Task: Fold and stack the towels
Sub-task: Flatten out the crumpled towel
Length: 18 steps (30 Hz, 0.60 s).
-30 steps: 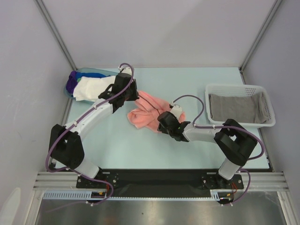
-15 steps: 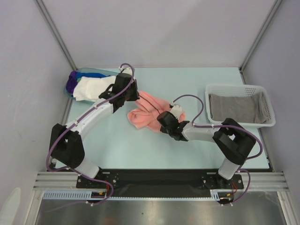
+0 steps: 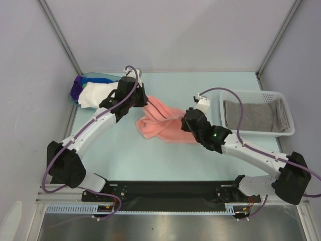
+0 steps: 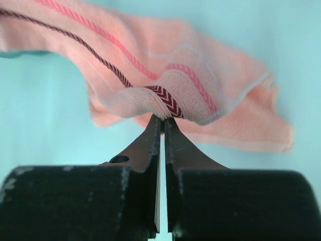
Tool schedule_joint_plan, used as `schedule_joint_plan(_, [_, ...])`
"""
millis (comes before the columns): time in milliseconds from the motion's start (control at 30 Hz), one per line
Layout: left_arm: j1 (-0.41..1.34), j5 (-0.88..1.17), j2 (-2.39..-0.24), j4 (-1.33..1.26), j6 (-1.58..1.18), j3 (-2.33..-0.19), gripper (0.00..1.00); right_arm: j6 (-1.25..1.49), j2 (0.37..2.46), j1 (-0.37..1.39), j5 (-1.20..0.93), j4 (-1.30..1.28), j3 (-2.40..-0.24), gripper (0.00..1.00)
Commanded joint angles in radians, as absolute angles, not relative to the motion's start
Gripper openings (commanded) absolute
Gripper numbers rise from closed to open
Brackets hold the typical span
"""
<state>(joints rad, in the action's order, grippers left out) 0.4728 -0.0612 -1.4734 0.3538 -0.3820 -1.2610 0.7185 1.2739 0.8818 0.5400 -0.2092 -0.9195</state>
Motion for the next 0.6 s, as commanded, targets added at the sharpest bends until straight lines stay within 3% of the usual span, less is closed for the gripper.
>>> schedule_joint_plan(0, [0.502,-0.041,-1.349,0.376,-0.335,-1.325,0.0,0.537,1.197,0.887,0.627,-0.313,-1.037,0.0])
schedule_joint_plan(267, [0.632,-0.136,-1.24,0.491,-0.212,-1.411,0.0,0.292,1.04,0.908,0.677,-0.376,-1.196,0.0])
schedule_joint_plan(567, [0.738,-0.172,-1.16,0.588,-0.075,-1.656,0.0,0.031,1.012,0.977,0.673,-0.399,-1.44,0.0])
